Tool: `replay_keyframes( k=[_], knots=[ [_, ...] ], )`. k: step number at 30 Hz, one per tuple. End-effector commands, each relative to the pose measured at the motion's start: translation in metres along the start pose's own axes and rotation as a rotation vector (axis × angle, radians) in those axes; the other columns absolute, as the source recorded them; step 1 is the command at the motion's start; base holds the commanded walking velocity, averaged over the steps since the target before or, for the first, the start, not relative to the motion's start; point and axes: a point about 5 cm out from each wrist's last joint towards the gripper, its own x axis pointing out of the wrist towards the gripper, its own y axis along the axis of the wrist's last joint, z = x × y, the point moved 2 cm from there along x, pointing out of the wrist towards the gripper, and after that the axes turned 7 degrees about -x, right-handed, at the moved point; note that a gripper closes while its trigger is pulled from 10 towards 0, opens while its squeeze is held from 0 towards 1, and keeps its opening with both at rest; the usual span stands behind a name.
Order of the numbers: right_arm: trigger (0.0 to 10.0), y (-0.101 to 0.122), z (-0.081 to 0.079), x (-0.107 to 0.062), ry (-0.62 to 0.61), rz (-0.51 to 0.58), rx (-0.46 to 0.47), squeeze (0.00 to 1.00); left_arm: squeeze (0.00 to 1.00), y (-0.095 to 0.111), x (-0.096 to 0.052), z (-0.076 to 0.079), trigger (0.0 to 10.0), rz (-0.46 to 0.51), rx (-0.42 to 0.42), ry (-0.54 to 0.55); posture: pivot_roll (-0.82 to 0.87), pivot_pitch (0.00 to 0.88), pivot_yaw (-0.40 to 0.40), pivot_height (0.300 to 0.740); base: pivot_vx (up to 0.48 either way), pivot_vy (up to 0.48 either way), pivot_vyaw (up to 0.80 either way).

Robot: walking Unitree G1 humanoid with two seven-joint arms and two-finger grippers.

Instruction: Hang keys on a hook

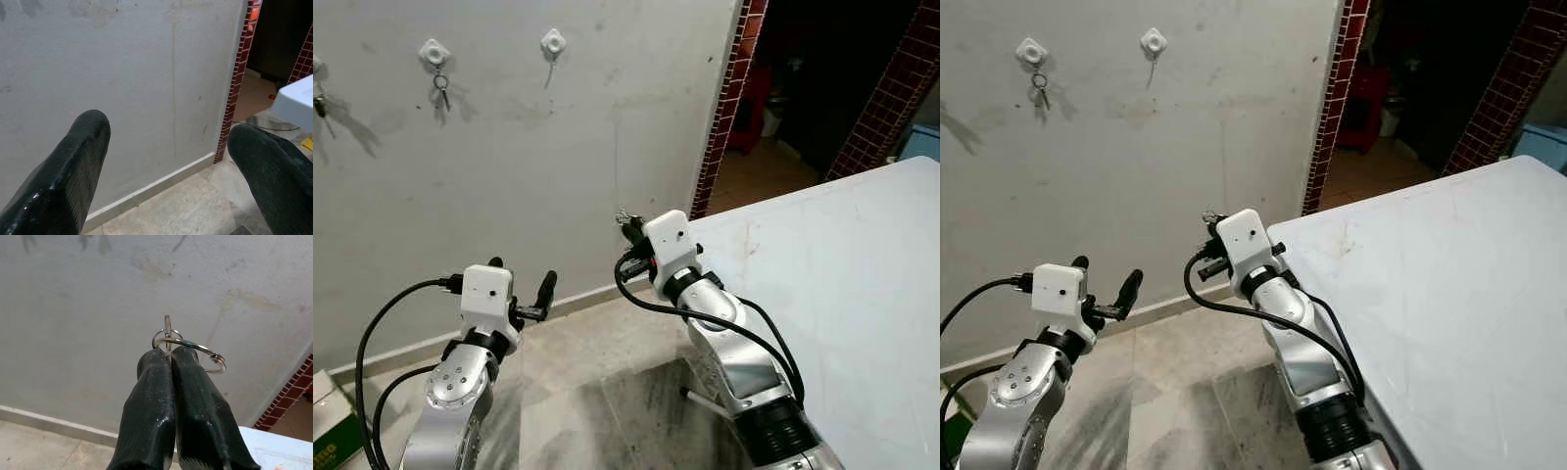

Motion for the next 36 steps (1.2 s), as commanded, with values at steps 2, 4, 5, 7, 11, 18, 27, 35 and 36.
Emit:
replay_keyframes(
  k=[2, 4, 5, 7, 11, 18, 27, 35, 36],
  knots=[
    [10.0, 0.0040, -0.0014, 0.0026, 0.009, 0.016, 0.003, 0.00, 0.00, 0.0004, 0.0004, 0.0005, 10.0, 0.003, -0.001, -0.007, 0.10, 0.000, -0.015, 0.740, 0.382, 0.000, 0.00],
    [10.0, 0.0040, -0.0020, 0.0030, 0.010, 0.017, 0.002, 0.00, 0.00, 0.0005, 0.0003, 0.0011, 10.0, 0.003, -0.001, -0.010, 0.10, 0.000, -0.016, 0.740, 0.388, 0.000, 0.00],
    [10.0, 0.0040, -0.0021, 0.0031, 0.011, 0.017, 0.002, 0.00, 0.00, 0.0005, 0.0003, 0.0012, 10.0, 0.003, -0.001, -0.010, 0.10, 0.000, -0.016, 0.740, 0.390, 0.000, 0.00],
    [10.0, 0.0042, -0.0024, 0.0032, 0.011, 0.019, 0.003, 0.00, 0.00, 0.0003, 0.0003, 0.0011, 10.0, 0.002, -0.001, -0.011, 0.10, 0.000, -0.016, 0.740, 0.394, 0.000, 0.00],
    [10.0, 0.0043, -0.0021, 0.0033, 0.008, 0.022, 0.004, 0.00, 0.00, 0.0003, 0.0001, 0.0011, 10.0, 0.001, -0.001, -0.011, 0.11, 0.000, -0.016, 0.740, 0.390, 0.000, 0.00],
    [10.0, 0.0034, -0.0025, 0.0034, 0.010, 0.019, 0.001, 0.00, 0.00, 0.0000, -0.0001, 0.0009, 10.0, -0.002, -0.001, -0.010, 0.11, 0.000, -0.016, 0.740, 0.388, 0.000, 0.00],
    [10.0, 0.0035, -0.0037, 0.0039, 0.014, 0.023, -0.002, 0.00, 0.00, 0.0000, 0.0005, 0.0012, 10.0, -0.003, -0.001, -0.009, 0.11, 0.000, -0.015, 0.740, 0.389, 0.000, 0.00],
    [10.0, 0.0042, -0.0043, 0.0049, 0.016, 0.026, -0.005, 0.00, 0.00, 0.0004, 0.0008, 0.0004, 10.0, -0.002, -0.001, -0.005, 0.11, 0.000, -0.015, 0.740, 0.388, 0.000, 0.00],
    [10.0, 0.0042, -0.0043, 0.0050, 0.017, 0.027, -0.006, 0.00, 0.00, 0.0003, 0.0008, 0.0004, 10.0, -0.003, -0.002, -0.004, 0.11, 0.000, -0.015, 0.740, 0.368, 0.000, 0.00]
  ],
)
